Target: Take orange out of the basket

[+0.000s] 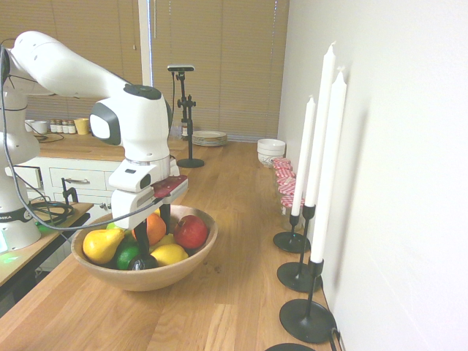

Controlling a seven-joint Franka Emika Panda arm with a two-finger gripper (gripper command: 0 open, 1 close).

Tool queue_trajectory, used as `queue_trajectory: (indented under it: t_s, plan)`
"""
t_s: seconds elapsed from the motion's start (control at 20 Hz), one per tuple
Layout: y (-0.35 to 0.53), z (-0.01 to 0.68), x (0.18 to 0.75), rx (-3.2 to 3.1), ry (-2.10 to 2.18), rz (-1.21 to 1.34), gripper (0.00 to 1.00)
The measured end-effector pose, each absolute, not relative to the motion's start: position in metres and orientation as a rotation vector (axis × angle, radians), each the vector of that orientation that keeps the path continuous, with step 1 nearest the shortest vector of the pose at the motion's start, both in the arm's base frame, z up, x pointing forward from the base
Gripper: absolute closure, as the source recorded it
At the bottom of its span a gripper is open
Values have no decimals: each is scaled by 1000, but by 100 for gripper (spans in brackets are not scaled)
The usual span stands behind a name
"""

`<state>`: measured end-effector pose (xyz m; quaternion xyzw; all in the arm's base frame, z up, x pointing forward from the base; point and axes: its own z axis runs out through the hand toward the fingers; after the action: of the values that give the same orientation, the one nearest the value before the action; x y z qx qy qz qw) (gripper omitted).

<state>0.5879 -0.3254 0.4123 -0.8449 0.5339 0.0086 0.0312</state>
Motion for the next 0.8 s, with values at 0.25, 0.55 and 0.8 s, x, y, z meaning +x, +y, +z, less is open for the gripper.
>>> queue_trajectory:
  t_s: [0.25, 0.55, 0.8]
  plan:
    - [-304, 461, 588, -2611, 1590, -59, 100]
    - [-213, 561, 577, -2652, 1432, -215, 100]
    - [-86, 571, 575, -2724, 1307, -289, 100]
